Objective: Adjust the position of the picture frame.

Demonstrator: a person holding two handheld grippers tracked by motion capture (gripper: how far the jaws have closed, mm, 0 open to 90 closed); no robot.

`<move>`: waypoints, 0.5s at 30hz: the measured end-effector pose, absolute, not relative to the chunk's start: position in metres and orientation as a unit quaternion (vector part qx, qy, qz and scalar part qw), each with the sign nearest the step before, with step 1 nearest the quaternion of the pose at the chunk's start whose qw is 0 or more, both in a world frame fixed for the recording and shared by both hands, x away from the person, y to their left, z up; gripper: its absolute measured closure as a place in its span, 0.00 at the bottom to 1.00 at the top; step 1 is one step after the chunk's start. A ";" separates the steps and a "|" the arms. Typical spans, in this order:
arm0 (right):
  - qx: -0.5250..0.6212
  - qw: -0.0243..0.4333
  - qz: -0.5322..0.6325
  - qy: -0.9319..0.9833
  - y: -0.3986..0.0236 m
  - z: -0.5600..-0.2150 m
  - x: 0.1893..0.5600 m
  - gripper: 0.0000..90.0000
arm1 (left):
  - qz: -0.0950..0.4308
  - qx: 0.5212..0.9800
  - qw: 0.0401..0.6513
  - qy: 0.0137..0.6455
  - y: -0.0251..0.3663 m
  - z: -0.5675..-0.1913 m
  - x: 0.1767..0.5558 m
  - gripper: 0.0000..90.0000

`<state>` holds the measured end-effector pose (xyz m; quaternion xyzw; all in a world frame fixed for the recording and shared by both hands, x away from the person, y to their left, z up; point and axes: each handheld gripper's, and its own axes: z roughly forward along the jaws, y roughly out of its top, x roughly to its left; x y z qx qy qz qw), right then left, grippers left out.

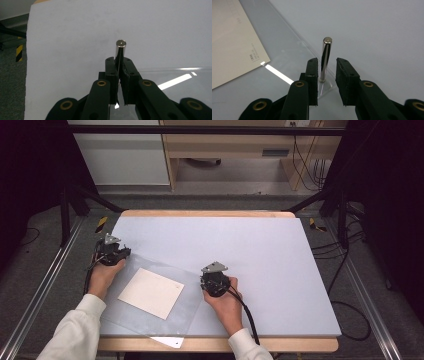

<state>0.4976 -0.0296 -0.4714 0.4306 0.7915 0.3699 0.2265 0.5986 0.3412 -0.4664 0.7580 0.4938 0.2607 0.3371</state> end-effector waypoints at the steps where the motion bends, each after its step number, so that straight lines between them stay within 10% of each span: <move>1: 0.433 0.226 0.369 0.791 -0.029 -0.472 0.498 0.81 | 0.260 0.758 0.337 0.494 0.341 -0.466 0.599 0.93; 15: 0.435 0.224 0.362 0.794 -0.023 -0.472 0.503 0.89 | 0.260 0.760 0.333 0.494 0.341 -0.466 0.599 0.93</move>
